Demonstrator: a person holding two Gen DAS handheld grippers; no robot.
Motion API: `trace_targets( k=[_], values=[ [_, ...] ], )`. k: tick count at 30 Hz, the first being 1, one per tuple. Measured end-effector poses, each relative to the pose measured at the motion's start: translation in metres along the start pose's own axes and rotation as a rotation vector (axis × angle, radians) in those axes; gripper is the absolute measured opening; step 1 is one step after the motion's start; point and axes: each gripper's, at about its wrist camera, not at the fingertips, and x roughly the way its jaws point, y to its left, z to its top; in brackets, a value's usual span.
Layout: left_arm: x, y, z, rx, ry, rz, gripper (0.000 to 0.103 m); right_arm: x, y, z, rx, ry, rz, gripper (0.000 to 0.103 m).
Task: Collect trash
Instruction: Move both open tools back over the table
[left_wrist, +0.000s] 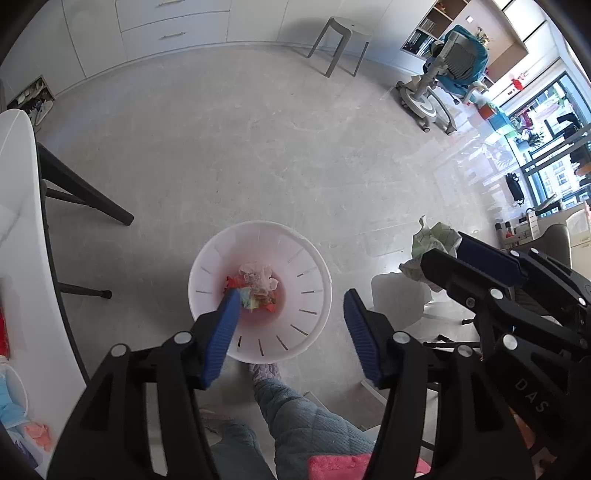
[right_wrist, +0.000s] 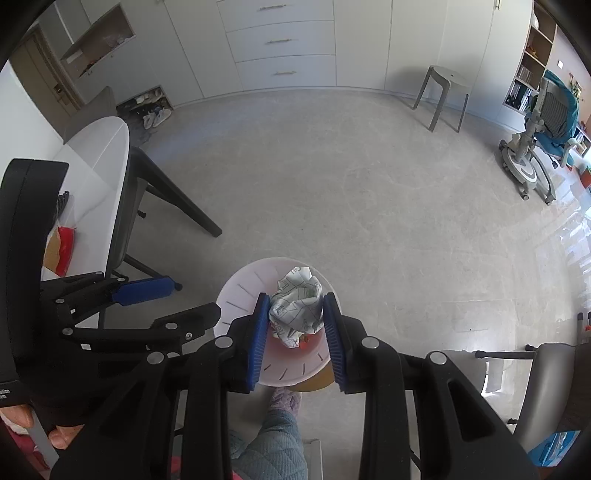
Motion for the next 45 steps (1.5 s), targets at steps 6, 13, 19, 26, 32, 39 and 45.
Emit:
trace_targets(
  k=[6,13,19,26,32,39,45],
  values=[
    [-0.016,0.007,-0.003,-0.006,-0.037,0.046,0.076,0.000,-0.002,0.001,0.019,-0.004,0.004,0.031],
    [-0.049,0.050,-0.024,-0.096,-0.078,0.165,0.083,0.025,0.008,0.002,0.019,0.043,0.055,0.032],
    [-0.081,0.089,-0.053,-0.196,-0.102,0.224,0.083,0.071,0.026,-0.007,-0.006,0.146,0.038,0.070],
    [-0.120,0.131,-0.094,-0.299,-0.148,0.291,0.083,0.078,0.066,-0.009,-0.079,0.148,0.033,0.083],
    [-0.161,0.175,-0.141,-0.411,-0.202,0.334,0.085,0.058,0.124,-0.002,-0.164,0.078,0.082,0.092],
    [-0.200,0.240,-0.216,-0.575,-0.248,0.407,0.090,0.042,0.210,0.002,-0.248,0.025,0.159,0.101],
    [-0.212,0.293,-0.269,-0.698,-0.252,0.432,0.091,0.042,0.284,0.009,-0.332,0.014,0.191,0.101]
  ],
)
